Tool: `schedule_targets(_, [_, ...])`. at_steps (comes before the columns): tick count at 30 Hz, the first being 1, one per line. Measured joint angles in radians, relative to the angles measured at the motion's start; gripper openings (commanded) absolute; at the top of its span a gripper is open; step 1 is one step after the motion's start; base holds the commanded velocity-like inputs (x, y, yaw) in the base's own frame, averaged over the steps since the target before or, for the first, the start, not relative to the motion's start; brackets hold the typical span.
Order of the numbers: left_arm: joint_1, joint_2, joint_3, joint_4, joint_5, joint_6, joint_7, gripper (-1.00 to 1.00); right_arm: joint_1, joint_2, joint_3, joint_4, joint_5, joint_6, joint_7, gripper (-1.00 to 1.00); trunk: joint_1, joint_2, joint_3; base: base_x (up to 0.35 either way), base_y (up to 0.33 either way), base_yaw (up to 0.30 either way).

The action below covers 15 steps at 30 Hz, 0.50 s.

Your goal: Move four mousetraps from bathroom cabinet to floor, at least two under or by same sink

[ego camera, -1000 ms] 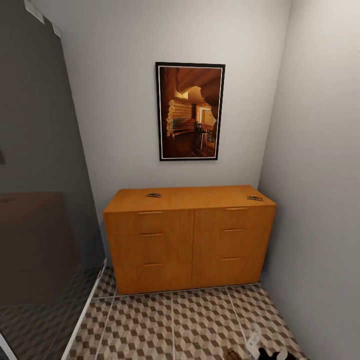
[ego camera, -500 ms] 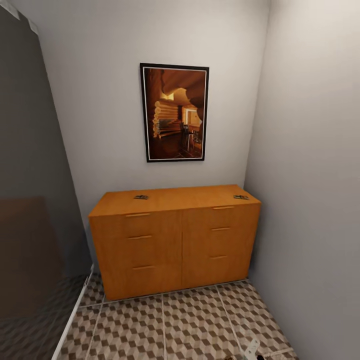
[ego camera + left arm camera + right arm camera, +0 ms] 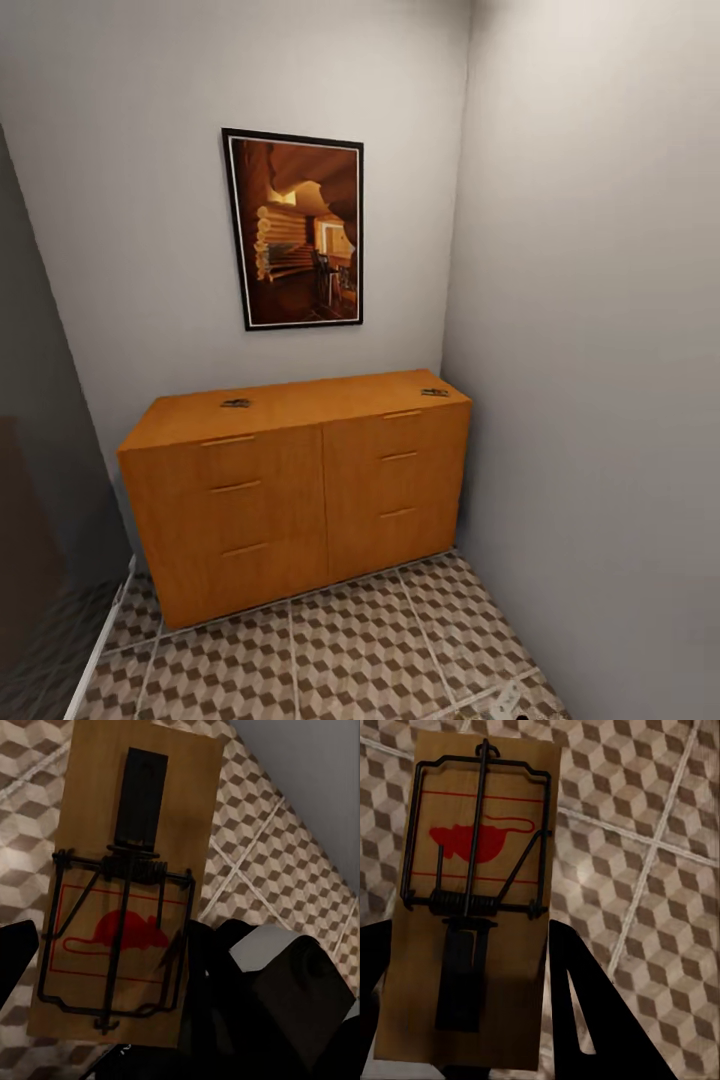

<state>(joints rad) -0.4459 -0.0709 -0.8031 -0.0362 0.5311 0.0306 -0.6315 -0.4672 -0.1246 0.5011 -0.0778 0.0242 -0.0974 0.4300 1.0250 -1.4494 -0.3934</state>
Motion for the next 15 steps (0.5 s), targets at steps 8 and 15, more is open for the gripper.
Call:
schedule_targets(8, [0.001,0.001,-0.001,0.074,0.000,0.000,0.002,-1.00,0.004,0.002,0.000,0.028,0.004,0.000,0.000,-1.00,0.000,0.000,0.008,0.000,0.000,-0.261])
schedule_targets(15, [0.001,0.001,0.000,0.083,0.000,0.000,0.002,-1.00,0.005,0.002,0.000,0.030,0.004,0.000,0.000,-1.00,0.000,0.000,0.010,0.000,0.000,-0.048])
